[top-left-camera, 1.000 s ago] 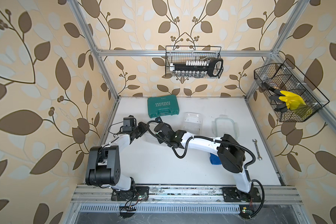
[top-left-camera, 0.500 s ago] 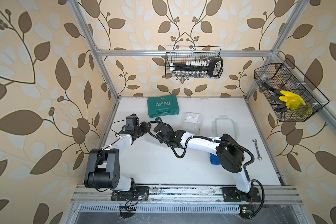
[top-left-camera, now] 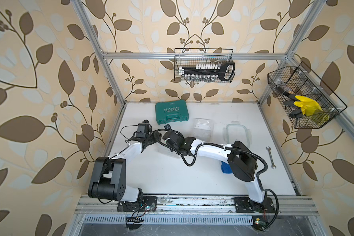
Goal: Wipe the insides of the lunch boxes
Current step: Open the fastener of the lunch box, then adjust the lunch box at the center of the board.
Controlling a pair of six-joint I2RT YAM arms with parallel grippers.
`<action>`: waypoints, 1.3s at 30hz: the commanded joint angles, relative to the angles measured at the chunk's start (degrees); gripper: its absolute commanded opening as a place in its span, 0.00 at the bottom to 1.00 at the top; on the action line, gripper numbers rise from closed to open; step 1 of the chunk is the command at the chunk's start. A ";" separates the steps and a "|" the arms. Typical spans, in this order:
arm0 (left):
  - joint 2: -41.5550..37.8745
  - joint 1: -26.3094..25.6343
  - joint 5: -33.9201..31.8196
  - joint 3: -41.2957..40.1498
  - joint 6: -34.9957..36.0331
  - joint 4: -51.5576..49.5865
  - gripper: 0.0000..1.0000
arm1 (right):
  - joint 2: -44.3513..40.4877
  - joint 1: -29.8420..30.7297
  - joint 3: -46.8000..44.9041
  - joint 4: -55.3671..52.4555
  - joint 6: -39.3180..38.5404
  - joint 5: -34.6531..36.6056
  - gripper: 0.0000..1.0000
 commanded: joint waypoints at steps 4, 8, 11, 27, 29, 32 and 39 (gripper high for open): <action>1.02 -2.26 -10.62 0.42 2.50 -9.03 0.06 | 10.65 3.88 -7.80 -18.38 -1.95 -7.79 0.11; -1.21 -2.30 -12.91 1.18 2.16 -11.05 0.10 | 10.33 3.95 -7.92 -18.41 -1.34 -6.00 0.11; -2.08 -2.26 -13.79 1.43 0.85 -11.85 0.21 | 9.51 3.82 -7.16 -18.25 -0.43 -5.16 0.16; -15.88 -2.39 -12.56 2.53 -5.98 -14.52 0.81 | -18.07 -3.45 -19.85 -7.50 19.83 -18.18 0.67; -17.64 -2.85 -8.01 1.56 -5.85 -11.79 0.99 | -23.14 -6.01 -26.71 -2.33 22.80 -22.34 0.67; -18.46 -5.29 -5.01 1.12 -4.89 -10.93 0.99 | -27.70 -7.96 -33.26 1.94 24.79 -24.83 0.69; -14.77 -10.92 -4.08 0.67 -4.75 -8.93 0.99 | -30.27 -7.90 -38.26 8.52 28.88 -25.73 0.72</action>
